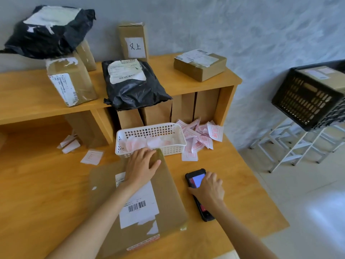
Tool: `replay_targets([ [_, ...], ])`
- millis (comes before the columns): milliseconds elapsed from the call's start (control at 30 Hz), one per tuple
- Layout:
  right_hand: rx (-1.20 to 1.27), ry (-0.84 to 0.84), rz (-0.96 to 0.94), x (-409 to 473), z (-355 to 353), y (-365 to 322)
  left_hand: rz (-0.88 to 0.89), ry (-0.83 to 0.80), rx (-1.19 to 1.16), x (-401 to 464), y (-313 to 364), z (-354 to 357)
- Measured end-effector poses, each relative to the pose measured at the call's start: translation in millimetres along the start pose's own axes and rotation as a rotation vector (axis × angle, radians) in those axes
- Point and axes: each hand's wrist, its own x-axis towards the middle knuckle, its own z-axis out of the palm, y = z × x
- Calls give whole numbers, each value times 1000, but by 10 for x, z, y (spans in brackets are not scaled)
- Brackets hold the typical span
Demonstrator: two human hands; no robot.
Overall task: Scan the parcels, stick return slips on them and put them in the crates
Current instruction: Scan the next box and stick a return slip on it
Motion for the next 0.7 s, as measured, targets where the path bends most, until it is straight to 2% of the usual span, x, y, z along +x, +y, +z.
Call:
replay_targets([
  [133,31,-2,-10,132,12,-14,53,33,35,19,65,75],
  [300,300,-9,12,467,-122,28,101,30,16,68,254,176],
  [567,885,44,282,1072,-273,86,108,19,-3,180,489,289],
  [700,992,56,396,1274,-351,87,128,50,9,196,490,309],
])
